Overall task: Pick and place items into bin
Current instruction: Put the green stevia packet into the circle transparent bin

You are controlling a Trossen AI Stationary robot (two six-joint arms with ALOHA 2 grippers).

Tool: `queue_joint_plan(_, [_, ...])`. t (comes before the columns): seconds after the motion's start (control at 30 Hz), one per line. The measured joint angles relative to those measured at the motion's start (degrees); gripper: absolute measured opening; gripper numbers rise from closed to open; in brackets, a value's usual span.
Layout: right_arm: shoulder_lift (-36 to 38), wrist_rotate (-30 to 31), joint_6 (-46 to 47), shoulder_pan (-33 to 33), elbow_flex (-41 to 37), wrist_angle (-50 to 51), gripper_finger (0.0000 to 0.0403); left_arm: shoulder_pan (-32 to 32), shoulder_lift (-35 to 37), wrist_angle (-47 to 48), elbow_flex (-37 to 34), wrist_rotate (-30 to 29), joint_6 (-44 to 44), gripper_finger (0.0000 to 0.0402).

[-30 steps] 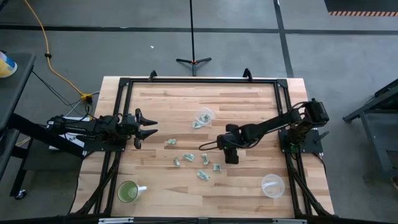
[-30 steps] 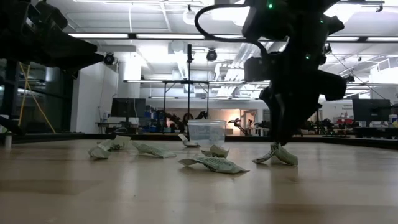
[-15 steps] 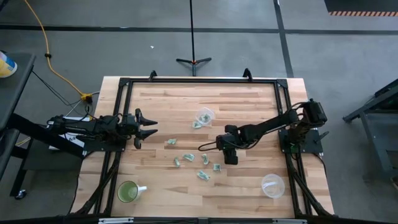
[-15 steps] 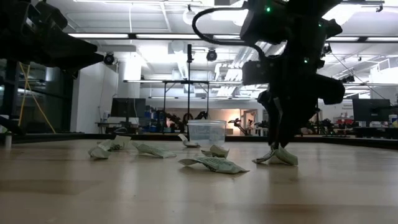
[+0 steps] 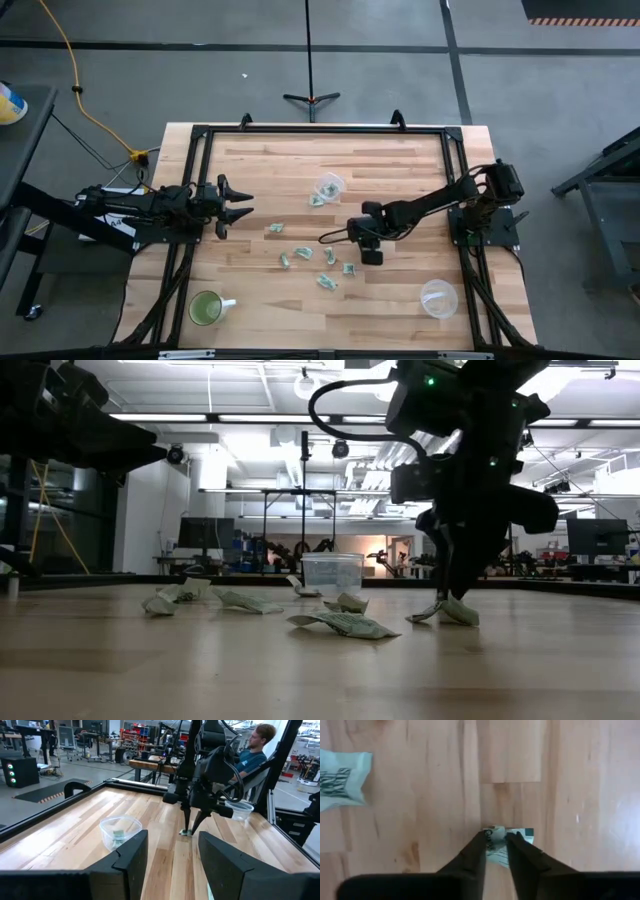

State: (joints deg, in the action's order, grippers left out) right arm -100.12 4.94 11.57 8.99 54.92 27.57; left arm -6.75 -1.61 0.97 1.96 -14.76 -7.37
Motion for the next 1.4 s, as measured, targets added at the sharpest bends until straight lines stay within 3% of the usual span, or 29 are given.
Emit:
queue_joint_plan(0.13, [0.0, -1.9, 0.0, 0.0, 0.0, 0.1, 0.0009, 0.0, 0.0, 0.0, 0.0, 0.0, 0.0, 0.0211])
queue_joint_plan(0.23, [0.0, -2.5, -0.2, 0.0, 1.3, 3.2, 0.0011, 0.0, 0.0, 0.0, 0.0, 0.0, 0.0, 0.0211])
queue_joint_plan(0.37, [0.0, -3.8, 1.8, 0.0, 6.1, 14.5, 0.0004, 0.0, 0.0, 0.0, 0.0, 0.0, 0.0, 0.0211])
queue_joint_plan(0.57, [0.0, -11.8, 8.0, 1.1, 15.4, 34.4, 0.0003, 0.0, 0.0, 0.0, 0.0, 0.0, 0.0, 0.0211])
queue_joint_plan(0.8, [0.0, -19.2, 16.6, 6.5, 20.9, 47.1, 0.0002, 0.0, 0.0, 0.0, 0.0, 0.1, 0.0, 0.0211])
queue_joint_plan(1.1, [0.0, -21.0, 33.2, 17.2, 21.2, 49.4, 0.0003, 0.0, 0.0, 0.0, 0.0, 0.3, 0.0, 0.0211])
queue_joint_plan(1.27, [0.0, -26.9, 43.0, 23.9, 21.2, 50.6, 0.0002, 0.0, 0.0, 0.0, 0.0, 0.2, 0.0, 0.0211])
queue_joint_plan(1.4, [0.0, -27.2, 49.9, 28.8, 21.2, 50.6, 0.0004, 0.0, 0.0, 0.0, 0.0, 0.2, 0.0, 0.0211])
